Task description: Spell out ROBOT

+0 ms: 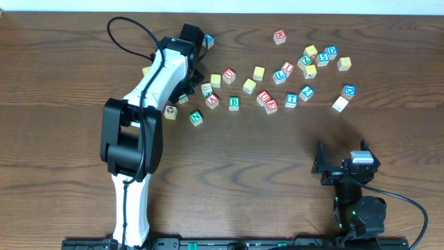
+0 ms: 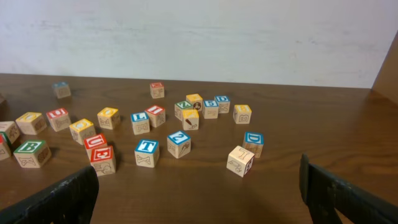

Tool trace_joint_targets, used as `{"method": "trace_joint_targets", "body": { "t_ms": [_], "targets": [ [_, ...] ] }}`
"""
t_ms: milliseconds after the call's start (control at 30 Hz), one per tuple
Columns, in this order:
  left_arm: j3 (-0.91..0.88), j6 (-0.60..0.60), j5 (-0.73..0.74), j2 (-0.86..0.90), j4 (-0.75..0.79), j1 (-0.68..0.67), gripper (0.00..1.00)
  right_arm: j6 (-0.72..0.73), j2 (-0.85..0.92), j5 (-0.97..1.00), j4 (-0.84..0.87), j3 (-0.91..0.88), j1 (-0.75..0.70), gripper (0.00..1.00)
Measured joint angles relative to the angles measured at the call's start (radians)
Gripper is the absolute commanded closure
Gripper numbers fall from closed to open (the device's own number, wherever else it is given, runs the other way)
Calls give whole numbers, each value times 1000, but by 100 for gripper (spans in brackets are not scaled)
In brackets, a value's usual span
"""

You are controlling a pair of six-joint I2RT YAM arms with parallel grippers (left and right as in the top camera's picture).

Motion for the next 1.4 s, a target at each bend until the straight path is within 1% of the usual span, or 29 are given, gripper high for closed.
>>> {"method": "trace_joint_targets", "body": {
  "t_ms": [500, 567, 667, 767, 900, 1033, 1267, 1400],
  "targets": [
    [0, 0, 0, 61, 6, 0, 26, 0, 0, 0, 0, 0, 0, 1],
    [0, -1, 0, 61, 8, 0, 35, 0, 0, 0, 0, 0, 0, 1],
    [0, 3, 0, 61, 16, 0, 52, 0, 0, 0, 0, 0, 0, 1],
    [0, 8, 1, 61, 17, 0, 61, 0, 0, 0, 0, 0, 0, 1],
    [0, 7, 1, 61, 17, 0, 68, 0, 0, 0, 0, 0, 0, 1],
    [0, 6, 0, 61, 17, 0, 71, 0, 0, 0, 0, 0, 0, 1],
    [1, 8, 0, 61, 17, 0, 72, 0, 0, 0, 0, 0, 0, 1],
    [2, 38, 9, 61, 33, 0, 76, 0, 0, 0, 0, 0, 0, 1]
  ]
}}
